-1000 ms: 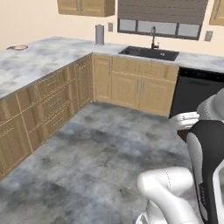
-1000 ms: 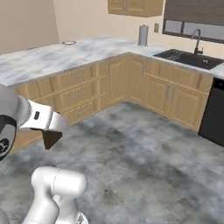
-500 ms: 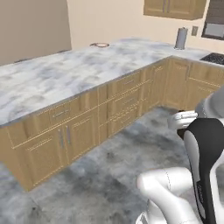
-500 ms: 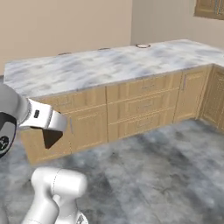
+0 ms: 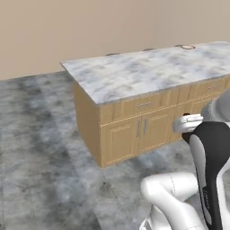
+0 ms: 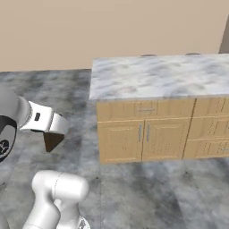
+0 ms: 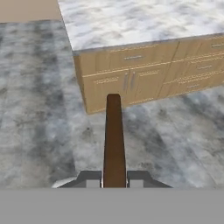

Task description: Start the toaster. Once the lever pops up, take the bread to the plate on the dining counter.

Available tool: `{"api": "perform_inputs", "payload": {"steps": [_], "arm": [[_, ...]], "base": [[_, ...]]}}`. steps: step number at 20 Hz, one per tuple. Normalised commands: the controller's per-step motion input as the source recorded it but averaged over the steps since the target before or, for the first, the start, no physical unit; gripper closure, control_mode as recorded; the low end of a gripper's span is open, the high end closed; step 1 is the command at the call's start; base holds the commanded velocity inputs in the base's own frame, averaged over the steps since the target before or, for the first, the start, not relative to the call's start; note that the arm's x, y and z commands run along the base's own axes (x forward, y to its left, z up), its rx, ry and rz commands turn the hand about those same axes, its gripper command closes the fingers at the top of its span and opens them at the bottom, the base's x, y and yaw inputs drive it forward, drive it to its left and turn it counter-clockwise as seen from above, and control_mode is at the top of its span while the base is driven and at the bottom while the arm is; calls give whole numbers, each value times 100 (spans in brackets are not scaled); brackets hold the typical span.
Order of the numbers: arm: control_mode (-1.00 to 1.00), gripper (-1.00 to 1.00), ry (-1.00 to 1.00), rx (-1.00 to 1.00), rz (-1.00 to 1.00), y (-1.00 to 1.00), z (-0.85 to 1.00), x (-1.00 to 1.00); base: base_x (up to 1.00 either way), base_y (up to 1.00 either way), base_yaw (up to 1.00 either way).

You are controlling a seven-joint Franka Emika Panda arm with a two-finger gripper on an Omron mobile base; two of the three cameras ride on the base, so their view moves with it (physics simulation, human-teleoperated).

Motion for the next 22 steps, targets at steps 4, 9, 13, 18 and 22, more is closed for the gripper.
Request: {"api": "perform_inputs", "payload": {"steps": [4,9,13,18,22], "arm": [[100,100,0,0,0,0,0,0],[100,100,0,0,0,0,0,0],[100,100,0,0,0,0,0,0],[100,100,0,0,0,0,0,0],[100,100,0,0,0,0,0,0]], "base": [[21,100,29],[69,100,15],[100,100,7],[100,100,0],[100,100,0]]}}
